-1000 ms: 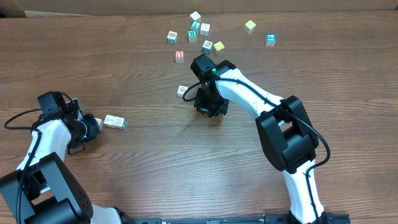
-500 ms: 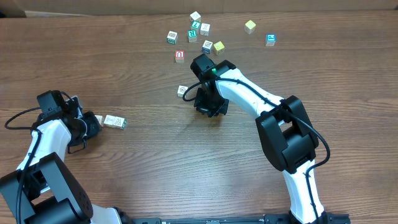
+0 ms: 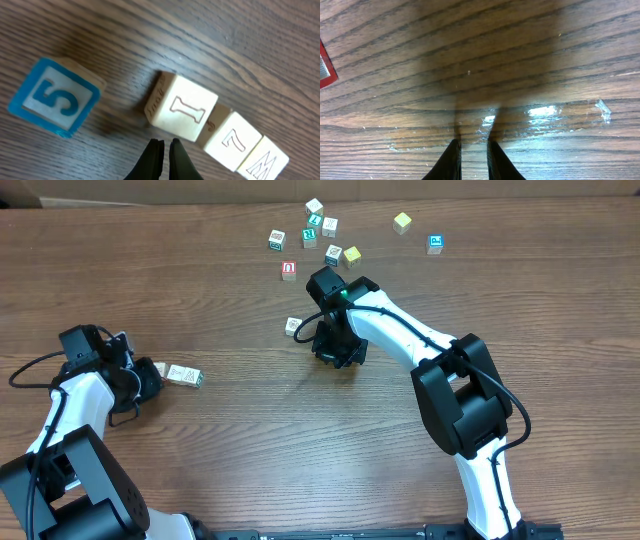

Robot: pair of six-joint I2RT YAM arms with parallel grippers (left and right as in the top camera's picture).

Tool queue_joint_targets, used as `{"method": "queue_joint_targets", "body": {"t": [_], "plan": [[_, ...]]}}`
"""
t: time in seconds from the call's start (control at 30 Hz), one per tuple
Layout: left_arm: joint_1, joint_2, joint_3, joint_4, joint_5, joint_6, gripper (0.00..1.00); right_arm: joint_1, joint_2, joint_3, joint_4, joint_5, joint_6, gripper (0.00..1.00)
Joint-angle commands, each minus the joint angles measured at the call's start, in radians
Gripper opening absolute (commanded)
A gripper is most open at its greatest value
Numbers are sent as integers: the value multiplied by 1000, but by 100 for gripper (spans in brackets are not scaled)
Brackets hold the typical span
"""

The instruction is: Form a horizontal line

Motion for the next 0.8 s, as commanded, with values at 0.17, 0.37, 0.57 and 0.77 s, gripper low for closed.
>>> {"method": "queue_joint_targets", "body": {"t": [0.17, 0.37, 0.57, 0.77], "plan": [[-5, -27, 47, -156, -71, -22, 4, 5, 16, -13, 15, 33, -5, 16], [-5, -29, 67, -237, -323, -154, 4, 5, 16, -13, 15, 33, -5, 16], [-5, -21, 67, -221, -405, -208, 4, 5, 16, -13, 15, 33, -5, 16], [-5, 59, 66, -129, -404, -258, 4, 5, 16, -13, 15, 34, -5, 17]]}}
